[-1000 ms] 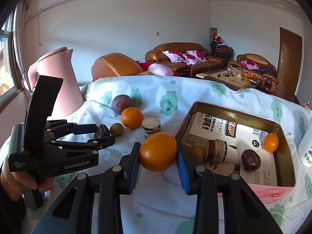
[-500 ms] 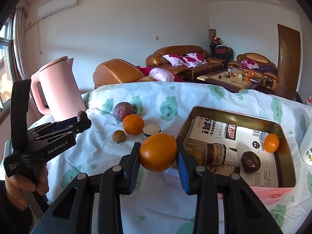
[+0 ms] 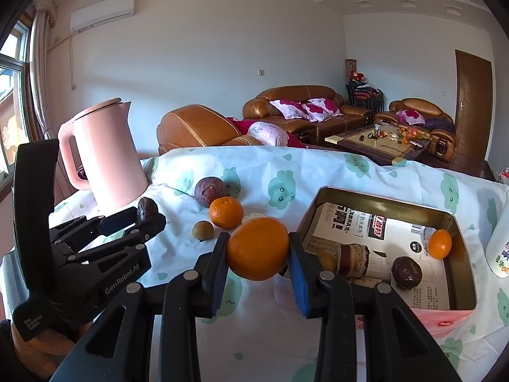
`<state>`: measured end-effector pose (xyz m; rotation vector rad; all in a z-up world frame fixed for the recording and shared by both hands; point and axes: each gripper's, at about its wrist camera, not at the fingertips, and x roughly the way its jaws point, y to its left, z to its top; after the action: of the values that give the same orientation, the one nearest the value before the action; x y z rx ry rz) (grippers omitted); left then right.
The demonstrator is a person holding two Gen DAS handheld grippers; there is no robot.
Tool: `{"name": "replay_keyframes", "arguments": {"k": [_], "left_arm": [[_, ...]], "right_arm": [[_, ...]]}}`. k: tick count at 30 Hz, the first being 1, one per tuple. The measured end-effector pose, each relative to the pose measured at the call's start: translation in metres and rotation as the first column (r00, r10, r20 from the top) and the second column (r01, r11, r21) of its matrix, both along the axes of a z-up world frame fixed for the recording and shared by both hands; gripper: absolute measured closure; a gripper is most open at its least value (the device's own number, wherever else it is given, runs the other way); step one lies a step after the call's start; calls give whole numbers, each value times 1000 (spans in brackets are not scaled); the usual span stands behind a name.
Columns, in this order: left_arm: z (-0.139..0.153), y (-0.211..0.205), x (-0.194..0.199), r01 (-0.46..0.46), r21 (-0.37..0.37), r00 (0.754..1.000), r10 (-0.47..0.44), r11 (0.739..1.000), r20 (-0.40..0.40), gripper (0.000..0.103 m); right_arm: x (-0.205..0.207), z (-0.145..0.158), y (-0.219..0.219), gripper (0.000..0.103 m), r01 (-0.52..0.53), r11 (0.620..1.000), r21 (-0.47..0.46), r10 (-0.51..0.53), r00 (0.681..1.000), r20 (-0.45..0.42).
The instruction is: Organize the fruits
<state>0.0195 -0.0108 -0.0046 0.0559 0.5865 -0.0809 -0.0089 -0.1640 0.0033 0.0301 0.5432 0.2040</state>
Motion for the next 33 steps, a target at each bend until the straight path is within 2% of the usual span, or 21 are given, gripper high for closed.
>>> {"name": "replay_keyframes", "arguments": {"k": [9,17,25,33], "left_arm": [[-1,-25,-10,44,-13,999,-44,999,-19,65],[0,-55,-13,126,-52,992,-127,991,-23,65],[12,-93,-15,215,-74,977,-213,974,26,65],[18,-140,-5,282,-48,959,-280,958,39,65]], "right_arm": [[-6,-1,-15,66,0,1000,-23,0,1000,-6],[-7,3,-68,66,105,994,-18,-105,994,6],[-9,13,-121,66,224,974,-11,-224,974,36],[-8,17,-167,66,327,944,34,-328,944,33]]}}
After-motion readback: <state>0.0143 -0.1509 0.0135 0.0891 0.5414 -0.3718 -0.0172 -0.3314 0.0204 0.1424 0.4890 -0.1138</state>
